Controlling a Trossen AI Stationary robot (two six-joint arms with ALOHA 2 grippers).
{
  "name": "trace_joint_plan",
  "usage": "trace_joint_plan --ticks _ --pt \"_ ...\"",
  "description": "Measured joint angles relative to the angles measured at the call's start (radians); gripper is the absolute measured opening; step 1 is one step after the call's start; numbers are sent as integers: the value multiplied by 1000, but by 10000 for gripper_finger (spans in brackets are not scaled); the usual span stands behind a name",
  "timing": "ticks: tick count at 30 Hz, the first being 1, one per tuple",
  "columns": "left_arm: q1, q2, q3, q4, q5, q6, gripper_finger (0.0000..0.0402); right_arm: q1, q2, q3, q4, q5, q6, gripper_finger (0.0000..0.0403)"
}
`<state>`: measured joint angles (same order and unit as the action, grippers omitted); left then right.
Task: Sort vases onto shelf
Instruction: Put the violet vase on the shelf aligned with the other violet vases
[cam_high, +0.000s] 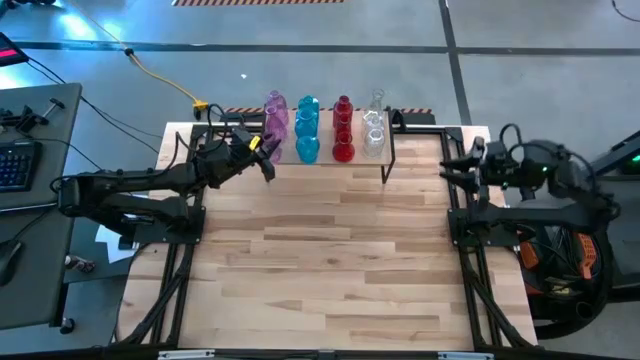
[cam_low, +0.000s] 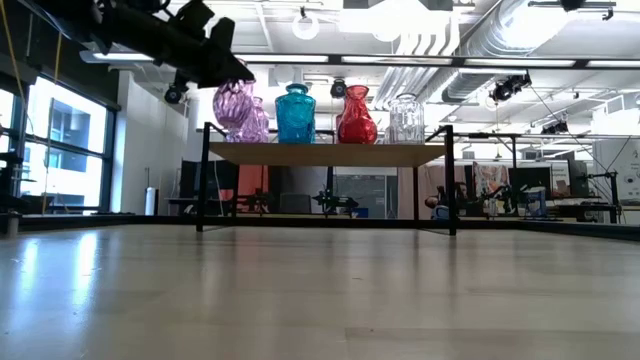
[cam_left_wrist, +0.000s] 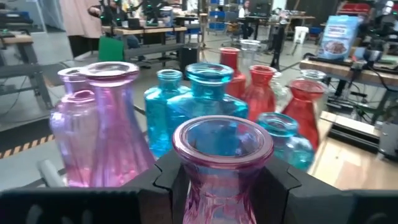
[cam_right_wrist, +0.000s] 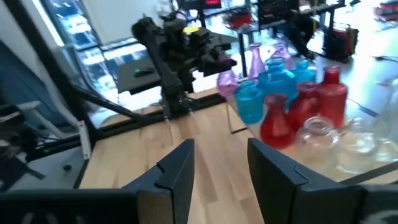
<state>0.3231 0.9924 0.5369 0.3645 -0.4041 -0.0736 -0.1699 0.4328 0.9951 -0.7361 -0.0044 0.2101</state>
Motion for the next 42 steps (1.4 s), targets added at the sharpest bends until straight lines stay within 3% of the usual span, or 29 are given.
trace_joint_plan --ticks 9,17,23,42 --pt "31 0 0 0 24 -29 117 0 -245 -376 270 -129 43 132" --pt "31 44 0 14 34 -30 117 0 -353 -588 383 -133 94 132" --pt "31 107 0 117 31 -17 117 0 -373 -631 436 -123 100 132" --pt "55 151 0 120 -26 -1 117 0 -372 -634 399 -182 77 132"
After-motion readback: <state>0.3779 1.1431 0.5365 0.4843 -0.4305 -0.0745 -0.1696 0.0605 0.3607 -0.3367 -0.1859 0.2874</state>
